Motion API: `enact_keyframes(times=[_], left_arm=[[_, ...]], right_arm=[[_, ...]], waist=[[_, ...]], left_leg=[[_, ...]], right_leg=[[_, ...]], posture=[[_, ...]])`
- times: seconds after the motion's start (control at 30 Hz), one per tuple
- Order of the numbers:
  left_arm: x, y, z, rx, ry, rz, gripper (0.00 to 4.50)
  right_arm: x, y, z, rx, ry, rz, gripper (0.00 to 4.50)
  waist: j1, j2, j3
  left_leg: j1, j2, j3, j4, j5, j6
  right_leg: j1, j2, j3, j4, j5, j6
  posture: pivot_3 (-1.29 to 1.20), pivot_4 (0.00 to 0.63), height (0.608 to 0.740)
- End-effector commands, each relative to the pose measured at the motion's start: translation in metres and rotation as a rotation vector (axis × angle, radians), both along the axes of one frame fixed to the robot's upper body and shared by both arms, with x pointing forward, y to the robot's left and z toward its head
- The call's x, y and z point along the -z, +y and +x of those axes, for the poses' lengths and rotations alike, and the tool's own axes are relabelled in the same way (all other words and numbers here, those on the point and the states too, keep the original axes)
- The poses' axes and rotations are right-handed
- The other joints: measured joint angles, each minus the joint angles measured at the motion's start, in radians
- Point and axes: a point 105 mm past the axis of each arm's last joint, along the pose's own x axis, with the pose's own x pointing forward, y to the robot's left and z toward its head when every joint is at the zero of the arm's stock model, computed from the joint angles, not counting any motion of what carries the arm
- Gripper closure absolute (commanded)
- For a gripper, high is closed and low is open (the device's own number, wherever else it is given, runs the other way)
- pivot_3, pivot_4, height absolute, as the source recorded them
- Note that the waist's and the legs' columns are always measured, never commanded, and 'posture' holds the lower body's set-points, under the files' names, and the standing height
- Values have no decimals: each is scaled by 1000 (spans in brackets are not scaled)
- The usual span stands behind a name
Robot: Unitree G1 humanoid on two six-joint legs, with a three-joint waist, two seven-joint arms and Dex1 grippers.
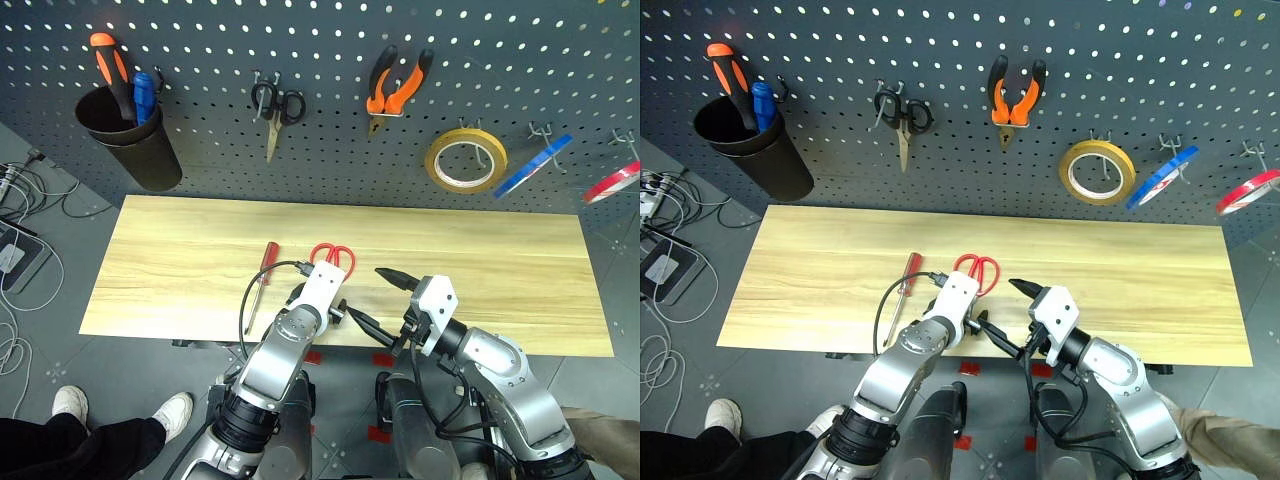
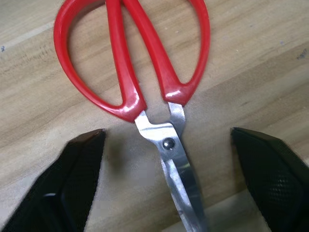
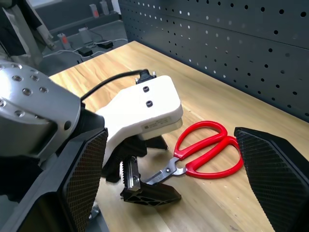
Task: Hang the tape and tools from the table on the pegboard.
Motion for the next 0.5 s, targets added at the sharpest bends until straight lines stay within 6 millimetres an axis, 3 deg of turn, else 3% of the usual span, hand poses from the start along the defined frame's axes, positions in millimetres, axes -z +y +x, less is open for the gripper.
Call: enact_keyframes(times=[0.03, 0.3, 0.5], left_arm=[[6, 5, -6, -21, 23, 35, 1782], [4, 12, -2, -46, 10, 44, 4120], [3, 13, 0, -54, 4, 42, 4193]], right_arm=[[-7, 2, -4, -3, -26, 24, 0], [-7, 4, -5, -15, -30, 30, 0], [-8, 6, -5, -32, -38, 32, 0]], waist=[[0, 0, 2], [2, 1, 7], [3, 1, 7]], left_leg=[[0, 0, 0, 0, 0, 0], [0, 0, 0, -1, 0, 0], [0, 0, 0, -2, 0, 0]], right_leg=[[0, 0, 0, 0, 0, 0], [0, 0, 0, 0, 0, 0], [-1, 0, 0, -1, 0, 0]], posture=[[77, 496, 740], [89, 496, 740], [92, 489, 740]])
